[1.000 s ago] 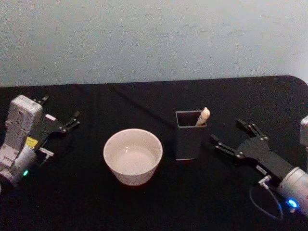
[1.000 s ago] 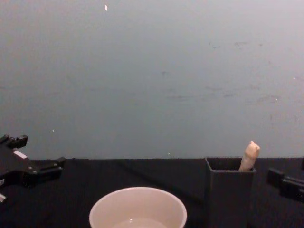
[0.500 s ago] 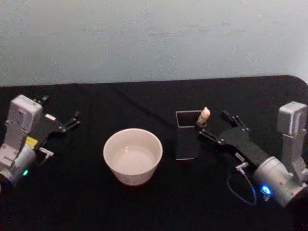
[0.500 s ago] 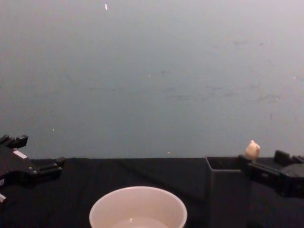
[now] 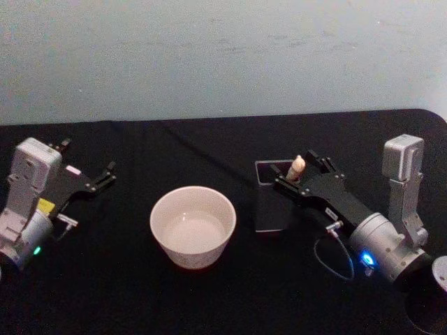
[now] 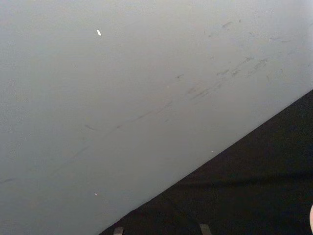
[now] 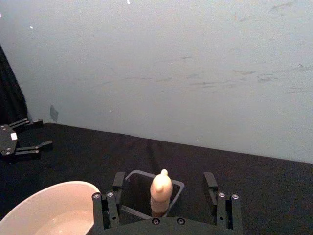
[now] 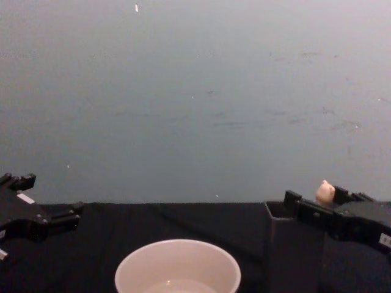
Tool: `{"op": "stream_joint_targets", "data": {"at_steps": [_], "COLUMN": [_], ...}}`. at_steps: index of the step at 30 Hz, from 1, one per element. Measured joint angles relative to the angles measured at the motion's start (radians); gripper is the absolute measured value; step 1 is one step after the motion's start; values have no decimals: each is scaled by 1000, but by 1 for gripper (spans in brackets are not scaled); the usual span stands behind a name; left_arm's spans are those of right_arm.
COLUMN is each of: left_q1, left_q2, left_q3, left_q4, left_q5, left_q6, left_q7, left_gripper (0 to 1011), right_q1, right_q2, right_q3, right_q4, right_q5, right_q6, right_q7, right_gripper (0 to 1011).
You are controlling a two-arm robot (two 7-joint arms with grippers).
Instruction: Pick up the stirring spoon with one hand, stir inside the cup, then place it back in its original position.
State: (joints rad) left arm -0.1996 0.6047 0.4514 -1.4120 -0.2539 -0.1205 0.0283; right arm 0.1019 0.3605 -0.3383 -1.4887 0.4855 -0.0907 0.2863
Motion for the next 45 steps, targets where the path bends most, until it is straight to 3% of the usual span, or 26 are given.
{"op": "stream_joint_targets", "data": {"at_steps": [15,26,31,34,40,45], "left_q1": [0,0,0,0,0,0], "left_q2": [0,0,0,0,0,0], "left_q3": [0,0,0,0,0,0], "left_q4": [0,0,0,0,0,0], "left_q5": [0,0,0,0,0,0], "left_q6": [0,0,0,0,0,0], "left_q7": [0,0,0,0,0,0], "left_gripper": [1001,1001,1001,1001,1001,1002], "right_q1": [5,4,3,3,3,3], "right_q2": [-2,-2,-2,-2,-2,-2], "right_q3": [-1,0,0,0,0,0], "right_q4": [6,5,5,4,4,4], "right_q5": [-15,-11,-10,-10,-9,-9], "right_q6": [-10,-8,-8,-8,-7,-7], "right_q7": [20,16,16,16,15,15], "right_gripper": [1000,747,593,448,285,203]}}
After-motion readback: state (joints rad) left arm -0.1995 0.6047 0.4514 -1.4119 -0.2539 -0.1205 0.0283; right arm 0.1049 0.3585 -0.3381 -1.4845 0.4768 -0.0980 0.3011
